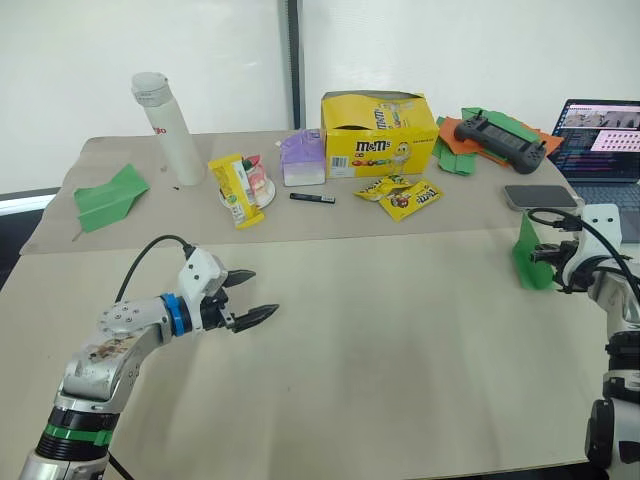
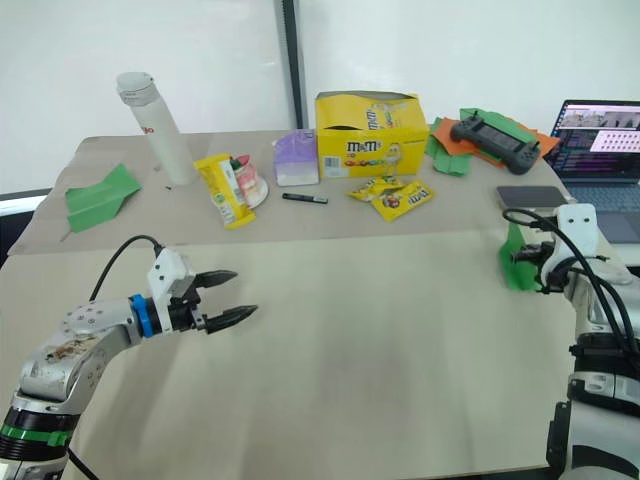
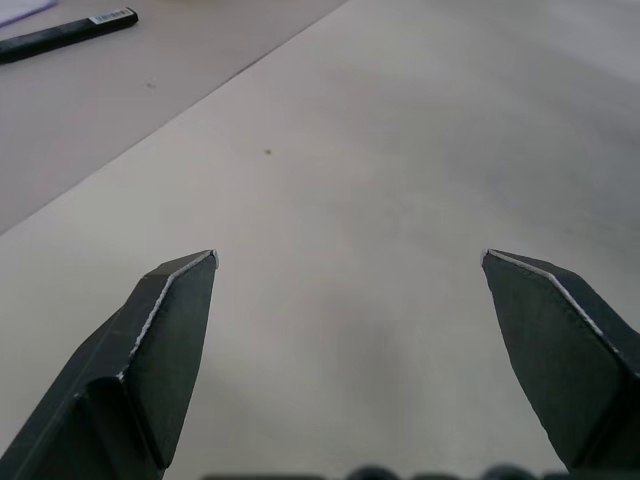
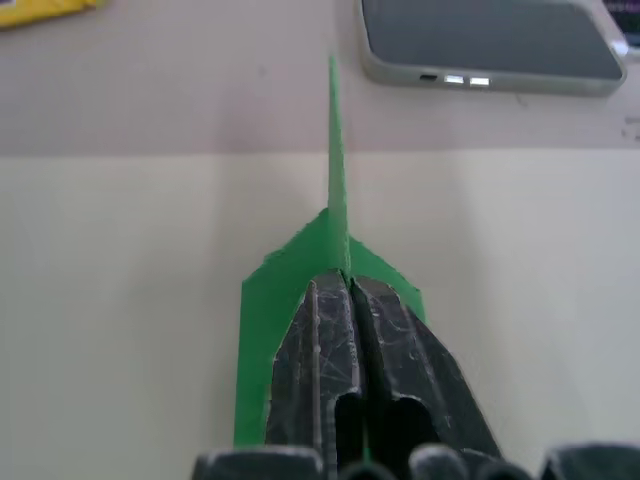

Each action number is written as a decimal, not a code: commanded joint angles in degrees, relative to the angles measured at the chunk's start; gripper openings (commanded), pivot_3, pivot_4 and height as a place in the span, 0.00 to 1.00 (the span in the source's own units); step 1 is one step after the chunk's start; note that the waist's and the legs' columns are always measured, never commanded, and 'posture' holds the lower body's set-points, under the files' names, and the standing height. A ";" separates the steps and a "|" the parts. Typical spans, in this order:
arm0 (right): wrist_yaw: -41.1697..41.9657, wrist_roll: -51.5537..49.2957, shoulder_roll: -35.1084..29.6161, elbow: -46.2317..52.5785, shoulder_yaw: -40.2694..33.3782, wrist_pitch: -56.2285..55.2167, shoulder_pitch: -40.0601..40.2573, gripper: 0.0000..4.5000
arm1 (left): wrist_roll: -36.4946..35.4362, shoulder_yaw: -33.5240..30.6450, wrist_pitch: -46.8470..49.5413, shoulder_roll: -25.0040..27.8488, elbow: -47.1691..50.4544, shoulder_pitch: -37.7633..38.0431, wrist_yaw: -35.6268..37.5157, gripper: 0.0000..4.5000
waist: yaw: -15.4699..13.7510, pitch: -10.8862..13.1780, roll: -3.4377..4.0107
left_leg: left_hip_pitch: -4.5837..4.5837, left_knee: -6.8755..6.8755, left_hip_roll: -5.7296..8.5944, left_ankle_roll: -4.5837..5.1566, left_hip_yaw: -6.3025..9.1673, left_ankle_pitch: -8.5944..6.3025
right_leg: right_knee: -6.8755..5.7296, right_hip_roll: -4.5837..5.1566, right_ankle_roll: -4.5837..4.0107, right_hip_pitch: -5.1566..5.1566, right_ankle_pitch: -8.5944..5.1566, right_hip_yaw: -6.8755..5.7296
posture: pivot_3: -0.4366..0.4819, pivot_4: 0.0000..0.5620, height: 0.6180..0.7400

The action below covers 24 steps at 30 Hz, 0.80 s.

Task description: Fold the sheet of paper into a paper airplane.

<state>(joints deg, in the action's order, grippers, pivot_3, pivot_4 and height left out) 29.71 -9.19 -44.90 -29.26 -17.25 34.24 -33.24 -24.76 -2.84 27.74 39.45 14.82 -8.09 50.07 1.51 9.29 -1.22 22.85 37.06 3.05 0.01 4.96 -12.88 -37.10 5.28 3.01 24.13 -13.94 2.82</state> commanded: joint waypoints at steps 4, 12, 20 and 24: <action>1.78 -0.33 -2.43 -0.65 -0.17 -3.41 -0.91 0.59 | 1.89 0.56 -0.56 -1.63 0.00 -1.53 -3.10 1.00 | -0.47 0.00 0.00 | 0.01 0.04 0.01 0.01 -0.02 0.01 | 0.00 0.01 0.02 -0.02 0.01 0.02 | 0.48 0.27 1.00; 2.94 -8.58 -3.38 17.89 -6.80 3.12 1.10 0.99 | 1.98 -0.49 -0.46 -2.05 -1.86 -3.09 -3.49 1.00 | -0.58 0.00 0.02 | 0.01 0.05 -0.01 0.04 -0.05 -0.01 | -0.01 -0.01 0.04 0.02 0.02 0.07 | 0.48 0.27 1.00; 0.41 -17.77 15.12 53.78 0.43 4.06 22.35 0.99 | 4.86 -5.23 -5.75 -5.70 -3.29 0.09 -10.78 1.00 | -0.48 -0.13 -0.15 | 0.04 0.00 -0.52 0.12 0.31 -0.09 | -0.02 -0.35 0.03 0.04 0.02 0.01 | 0.48 0.27 1.00; 1.45 -10.29 17.25 55.79 9.85 -6.82 29.47 0.99 | 7.85 -4.74 -11.82 -7.60 -2.82 3.97 -12.92 1.00 | -0.68 -0.08 0.16 | -0.02 0.05 0.06 0.14 0.24 -0.07 | -0.07 0.13 0.21 0.12 0.11 0.42 | 0.48 0.27 1.00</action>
<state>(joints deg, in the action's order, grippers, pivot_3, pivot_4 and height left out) 30.65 -22.52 -26.85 23.74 -8.99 33.19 -4.17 -17.99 -6.88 19.43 32.46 10.73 -4.39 38.25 0.83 9.21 -1.06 22.82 37.20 3.14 0.16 5.18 -12.95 -37.07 5.40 3.35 24.18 -13.76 3.25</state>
